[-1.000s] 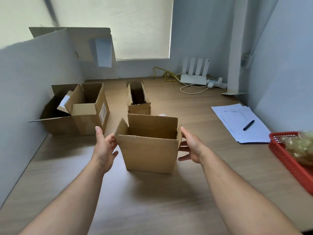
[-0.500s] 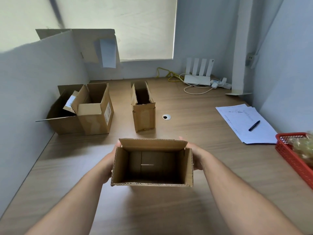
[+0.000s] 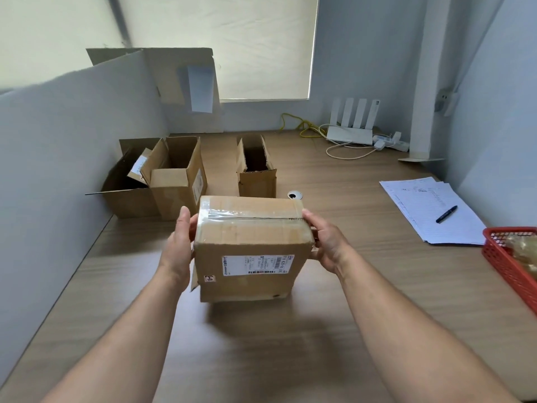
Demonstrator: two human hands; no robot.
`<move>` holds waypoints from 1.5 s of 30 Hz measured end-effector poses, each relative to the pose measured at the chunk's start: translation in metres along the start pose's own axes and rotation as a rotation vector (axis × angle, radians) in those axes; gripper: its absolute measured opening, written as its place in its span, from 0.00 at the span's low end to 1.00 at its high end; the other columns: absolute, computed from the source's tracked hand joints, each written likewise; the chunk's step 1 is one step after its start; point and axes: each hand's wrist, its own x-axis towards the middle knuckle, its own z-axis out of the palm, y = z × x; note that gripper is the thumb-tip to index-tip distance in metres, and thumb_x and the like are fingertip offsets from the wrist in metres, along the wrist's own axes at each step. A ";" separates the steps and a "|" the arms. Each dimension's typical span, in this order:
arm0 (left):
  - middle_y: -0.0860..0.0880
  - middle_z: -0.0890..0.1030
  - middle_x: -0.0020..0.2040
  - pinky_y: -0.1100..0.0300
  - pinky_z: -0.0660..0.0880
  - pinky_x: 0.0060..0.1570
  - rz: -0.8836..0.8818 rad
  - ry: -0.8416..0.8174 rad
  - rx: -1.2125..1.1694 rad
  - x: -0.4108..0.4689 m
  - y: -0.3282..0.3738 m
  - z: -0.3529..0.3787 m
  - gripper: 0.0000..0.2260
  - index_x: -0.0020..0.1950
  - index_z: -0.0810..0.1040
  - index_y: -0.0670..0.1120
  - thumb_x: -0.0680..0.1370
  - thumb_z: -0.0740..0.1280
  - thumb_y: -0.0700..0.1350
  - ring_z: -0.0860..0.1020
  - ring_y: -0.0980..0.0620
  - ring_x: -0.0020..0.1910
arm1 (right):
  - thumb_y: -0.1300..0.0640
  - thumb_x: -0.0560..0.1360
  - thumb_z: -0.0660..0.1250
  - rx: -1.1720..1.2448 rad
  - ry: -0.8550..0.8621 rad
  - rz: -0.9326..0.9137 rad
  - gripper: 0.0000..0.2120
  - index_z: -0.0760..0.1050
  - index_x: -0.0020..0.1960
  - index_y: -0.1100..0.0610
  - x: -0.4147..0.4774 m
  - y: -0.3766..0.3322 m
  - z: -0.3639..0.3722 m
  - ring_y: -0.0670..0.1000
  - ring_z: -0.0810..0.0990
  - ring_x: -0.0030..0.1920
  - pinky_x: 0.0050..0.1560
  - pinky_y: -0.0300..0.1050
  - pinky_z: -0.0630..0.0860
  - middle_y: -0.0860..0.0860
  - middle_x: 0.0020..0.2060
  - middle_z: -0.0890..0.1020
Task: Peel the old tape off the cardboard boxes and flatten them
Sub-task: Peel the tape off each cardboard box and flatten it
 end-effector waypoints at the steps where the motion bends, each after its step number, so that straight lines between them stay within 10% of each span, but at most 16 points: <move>1: 0.50 0.82 0.57 0.65 0.75 0.47 0.032 0.013 0.021 -0.002 0.003 -0.002 0.27 0.67 0.75 0.52 0.79 0.50 0.66 0.77 0.52 0.58 | 0.44 0.76 0.63 0.013 -0.005 -0.007 0.15 0.79 0.48 0.55 -0.002 0.001 0.002 0.49 0.79 0.32 0.31 0.43 0.76 0.50 0.32 0.82; 9: 0.53 0.68 0.72 0.47 0.58 0.71 0.481 0.061 0.666 -0.020 0.044 -0.006 0.22 0.71 0.68 0.60 0.77 0.52 0.59 0.64 0.53 0.71 | 0.57 0.80 0.58 0.127 -0.012 0.146 0.12 0.77 0.42 0.59 -0.014 0.037 0.026 0.54 0.75 0.34 0.37 0.48 0.74 0.55 0.36 0.77; 22: 0.56 0.62 0.73 0.51 0.52 0.63 0.499 -0.095 1.541 -0.035 -0.015 0.026 0.29 0.75 0.57 0.64 0.75 0.42 0.69 0.54 0.51 0.69 | 0.58 0.79 0.58 -0.314 -0.010 0.534 0.12 0.70 0.37 0.53 -0.014 0.114 0.019 0.50 0.63 0.25 0.29 0.39 0.65 0.51 0.27 0.64; 31: 0.55 0.59 0.77 0.53 0.44 0.74 0.535 -0.201 1.475 -0.024 -0.014 0.034 0.23 0.73 0.64 0.55 0.80 0.48 0.60 0.51 0.54 0.77 | 0.56 0.78 0.61 -0.131 -0.066 -0.015 0.08 0.79 0.51 0.54 -0.005 0.038 0.017 0.47 0.75 0.41 0.40 0.41 0.70 0.50 0.43 0.81; 45: 0.55 0.63 0.75 0.54 0.47 0.74 0.579 -0.129 1.482 -0.026 -0.018 0.032 0.27 0.70 0.67 0.56 0.77 0.42 0.64 0.56 0.54 0.76 | 0.66 0.75 0.63 -0.062 -0.391 -0.078 0.07 0.77 0.43 0.58 0.011 0.009 0.026 0.53 0.77 0.46 0.53 0.50 0.72 0.57 0.46 0.81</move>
